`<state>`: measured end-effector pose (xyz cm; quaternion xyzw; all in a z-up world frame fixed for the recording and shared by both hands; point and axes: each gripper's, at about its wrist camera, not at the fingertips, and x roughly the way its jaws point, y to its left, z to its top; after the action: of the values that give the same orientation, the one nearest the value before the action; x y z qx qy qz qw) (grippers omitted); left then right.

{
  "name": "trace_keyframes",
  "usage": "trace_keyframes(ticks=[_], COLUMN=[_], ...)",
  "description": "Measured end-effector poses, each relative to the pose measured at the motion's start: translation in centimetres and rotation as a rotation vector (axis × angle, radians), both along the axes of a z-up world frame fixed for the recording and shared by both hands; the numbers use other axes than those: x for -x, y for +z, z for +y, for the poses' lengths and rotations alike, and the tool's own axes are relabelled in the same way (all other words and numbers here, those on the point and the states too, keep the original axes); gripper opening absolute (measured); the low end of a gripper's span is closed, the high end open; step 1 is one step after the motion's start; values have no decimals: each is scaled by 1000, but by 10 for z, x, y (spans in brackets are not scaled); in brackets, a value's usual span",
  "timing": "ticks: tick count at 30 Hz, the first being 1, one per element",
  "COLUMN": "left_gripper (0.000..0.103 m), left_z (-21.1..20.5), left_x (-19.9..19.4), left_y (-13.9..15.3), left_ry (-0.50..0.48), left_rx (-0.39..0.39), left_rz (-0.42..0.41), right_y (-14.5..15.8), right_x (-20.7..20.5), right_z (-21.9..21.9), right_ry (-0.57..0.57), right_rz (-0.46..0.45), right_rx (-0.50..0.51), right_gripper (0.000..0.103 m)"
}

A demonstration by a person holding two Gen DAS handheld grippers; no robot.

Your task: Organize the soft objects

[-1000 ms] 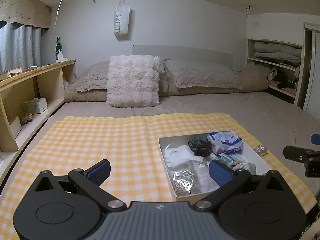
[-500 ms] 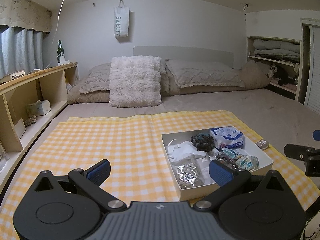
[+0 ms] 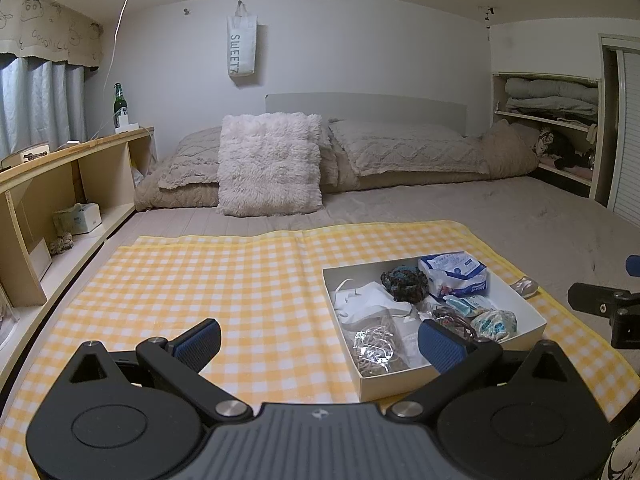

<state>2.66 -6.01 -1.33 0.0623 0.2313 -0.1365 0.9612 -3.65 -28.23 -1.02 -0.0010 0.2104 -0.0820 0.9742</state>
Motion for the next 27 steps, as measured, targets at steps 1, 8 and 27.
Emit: trace_keyframes(ticks=[1, 8, 27], left_gripper=[103, 103, 103], left_z=[0, 0, -1], left_x=[0, -1, 0], left_y=[0, 0, -1], left_ry=[0, 0, -2], left_rx=[0, 1, 1], left_rz=[0, 0, 3], right_y=[0, 1, 1], right_x=[0, 0, 1], right_z=[0, 0, 0], right_ry=[0, 3, 5], right_rz=[0, -1, -2], right_rx=[0, 2, 3], right_gripper=[103, 103, 103])
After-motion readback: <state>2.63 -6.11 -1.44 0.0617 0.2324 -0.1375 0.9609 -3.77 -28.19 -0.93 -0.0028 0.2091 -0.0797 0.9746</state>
